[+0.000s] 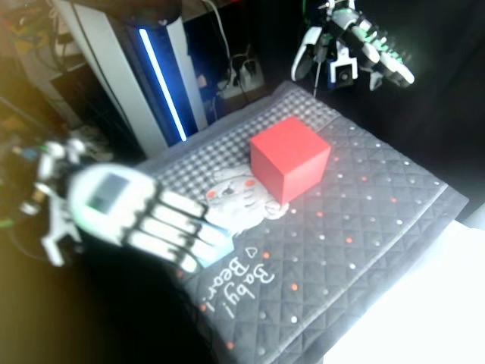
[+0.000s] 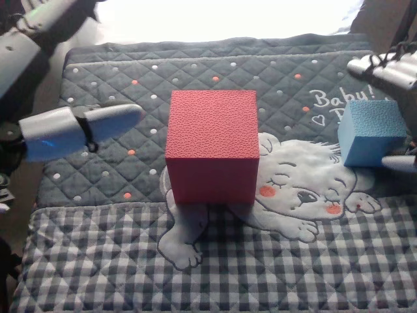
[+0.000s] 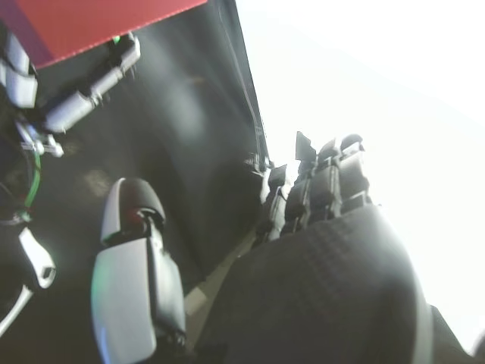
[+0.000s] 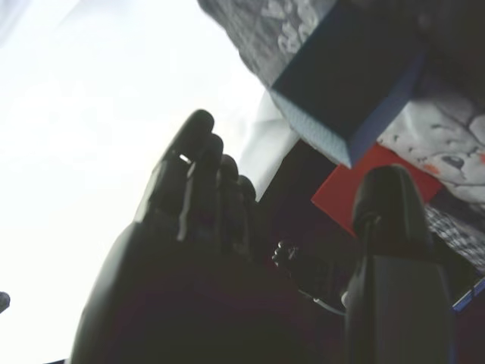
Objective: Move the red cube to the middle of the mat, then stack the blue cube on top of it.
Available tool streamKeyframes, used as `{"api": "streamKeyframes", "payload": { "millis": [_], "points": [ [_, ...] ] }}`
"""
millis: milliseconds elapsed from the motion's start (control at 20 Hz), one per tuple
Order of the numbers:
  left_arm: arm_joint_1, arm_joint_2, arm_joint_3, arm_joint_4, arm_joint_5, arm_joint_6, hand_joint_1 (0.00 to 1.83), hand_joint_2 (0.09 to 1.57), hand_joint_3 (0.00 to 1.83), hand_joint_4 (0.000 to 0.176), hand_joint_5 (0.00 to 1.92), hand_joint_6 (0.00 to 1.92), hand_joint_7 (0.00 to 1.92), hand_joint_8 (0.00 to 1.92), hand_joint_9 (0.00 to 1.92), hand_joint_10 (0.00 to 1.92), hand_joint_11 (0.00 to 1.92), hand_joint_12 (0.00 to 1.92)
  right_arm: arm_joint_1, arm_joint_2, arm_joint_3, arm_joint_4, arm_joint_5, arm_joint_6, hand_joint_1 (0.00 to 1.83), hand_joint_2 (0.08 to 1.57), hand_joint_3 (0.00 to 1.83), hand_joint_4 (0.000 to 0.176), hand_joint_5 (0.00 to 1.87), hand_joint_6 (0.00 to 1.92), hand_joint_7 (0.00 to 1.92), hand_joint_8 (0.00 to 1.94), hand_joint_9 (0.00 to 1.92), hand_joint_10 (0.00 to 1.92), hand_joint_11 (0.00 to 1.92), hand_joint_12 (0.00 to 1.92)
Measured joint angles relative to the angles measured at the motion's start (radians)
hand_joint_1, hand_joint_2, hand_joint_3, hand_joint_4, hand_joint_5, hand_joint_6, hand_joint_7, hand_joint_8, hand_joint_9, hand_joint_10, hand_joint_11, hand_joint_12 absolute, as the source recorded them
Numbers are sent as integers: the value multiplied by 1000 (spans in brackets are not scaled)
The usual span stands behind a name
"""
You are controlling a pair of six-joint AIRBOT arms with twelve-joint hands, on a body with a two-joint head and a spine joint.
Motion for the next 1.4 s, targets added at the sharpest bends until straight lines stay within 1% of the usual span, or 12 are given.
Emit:
{"api": "streamKeyframes", "payload": {
  "millis": [150,200,350,450,500,600,900,1050,1100,1200,1250,1400],
  "points": [
    [39,11,-10,-45,-60,0,670,1049,0,78,84,8,28,4,0,0,0,238,16,-44,41,22,-60,1,993,1089,1,0,127,20,290,30,194,446,0,1225],
    [47,11,-14,-53,-76,0,702,1078,8,61,105,10,44,4,0,0,0,106,29,-60,51,24,-81,0,1124,1182,184,0,496,1421,710,1464,679,1813,609,1893],
    [69,13,-20,-54,-86,0,647,1091,2,69,137,8,84,5,17,6,0,388,90,-51,41,-21,-103,4,1388,1142,160,0,1141,1901,1112,1922,1164,1917,1142,1920],
    [83,13,-20,-64,-94,1,604,1110,1,33,140,3,97,3,38,15,0,603,161,-21,8,-95,-100,4,1393,1138,152,0,1062,1920,1163,1940,1296,1921,1430,1921],
    [82,13,-20,-68,-97,0,567,1122,2,25,134,2,92,2,39,15,0,714,185,-2,-5,-116,-92,5,1334,911,861,0,965,1921,797,1941,1210,1921,1381,1921],
    [82,15,-20,-79,-109,0,603,1119,0,65,105,1,46,0,0,0,0,673,238,35,-19,-142,-58,5,1116,837,987,0,794,1844,1115,1941,1271,1921,1397,1921],
    [82,14,-20,-69,-108,0,628,1142,0,27,174,6,52,0,8,3,0,837,378,40,-44,-330,-29,112,1373,949,664,0,812,1903,1212,1941,1350,1921,1420,1921],
    [84,14,-20,-97,-110,0,585,1155,2,21,183,2,78,1,38,11,0,827,449,-11,-39,-458,-14,171,985,1040,775,0,568,1887,1186,1941,1338,1921,1403,1921],
    [84,14,-20,-100,-110,0,575,1165,2,13,181,0,81,1,29,6,0,739,464,-29,-38,-494,-13,200,1342,939,684,0,851,1914,1211,1941,1331,1921,1373,1921],
    [89,14,-19,-104,-116,0,537,1183,8,11,161,0,91,3,33,7,0,716,498,-58,-29,-569,-20,248,1367,819,1022,0,52,950,841,1920,1232,1921,1265,1921],
    [96,13,-19,-106,-122,0,537,1182,6,26,153,0,76,0,12,1,0,719,505,-74,-21,-573,-13,256,1138,1114,638,0,343,1696,586,1937,1200,1921,1226,1921],
    [98,10,-19,-121,-122,0,523,1193,8,23,147,2,67,1,0,0,0,725,505,-129,4,-577,-14,259,1324,861,1005,0,46,1188,697,1906,1082,1921,1165,1921]
  ]
}}
